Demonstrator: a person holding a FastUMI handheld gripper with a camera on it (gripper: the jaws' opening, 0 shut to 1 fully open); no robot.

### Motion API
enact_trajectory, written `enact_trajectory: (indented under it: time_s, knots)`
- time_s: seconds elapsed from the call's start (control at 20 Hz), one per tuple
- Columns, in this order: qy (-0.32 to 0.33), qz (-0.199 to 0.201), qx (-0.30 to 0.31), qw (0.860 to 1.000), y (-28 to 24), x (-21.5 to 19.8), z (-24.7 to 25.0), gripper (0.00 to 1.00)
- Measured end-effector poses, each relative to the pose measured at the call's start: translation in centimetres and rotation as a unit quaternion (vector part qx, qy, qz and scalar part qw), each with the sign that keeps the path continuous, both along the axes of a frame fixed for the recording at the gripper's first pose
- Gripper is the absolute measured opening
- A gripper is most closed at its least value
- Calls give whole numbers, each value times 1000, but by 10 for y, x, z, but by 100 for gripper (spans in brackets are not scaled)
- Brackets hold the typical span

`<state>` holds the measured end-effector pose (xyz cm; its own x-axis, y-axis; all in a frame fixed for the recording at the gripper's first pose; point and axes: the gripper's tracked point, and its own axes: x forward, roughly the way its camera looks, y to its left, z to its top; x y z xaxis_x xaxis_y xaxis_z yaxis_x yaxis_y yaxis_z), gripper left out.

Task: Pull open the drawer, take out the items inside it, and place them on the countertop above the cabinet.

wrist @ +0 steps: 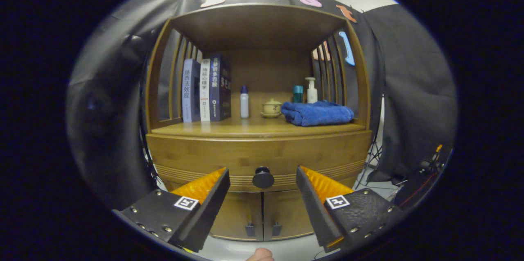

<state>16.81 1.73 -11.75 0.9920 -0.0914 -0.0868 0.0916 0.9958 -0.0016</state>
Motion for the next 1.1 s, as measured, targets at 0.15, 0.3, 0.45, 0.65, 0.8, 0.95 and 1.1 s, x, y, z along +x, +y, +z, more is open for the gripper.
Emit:
enact_trajectory:
  time_s: [0.15, 0.3, 0.45, 0.65, 0.8, 0.95, 1.1]
  knots:
    - [30, 1, -13, 999, 0, 30, -27, 98]
    - [28, 13, -26, 999, 5, 46, -32, 97]
    - [17, 20, -16, 1000, 12, 60, -31, 87]
    - [25, 8, -13, 1000, 2, 68, -43, 70]
    - [21, 3, -6, 1000, -2, 68, -42, 52]
    - [33, 10, -38, 999, -5, 68, -43, 43]
    - [39, 14, -23, 999, -2, 68, -44, 40]
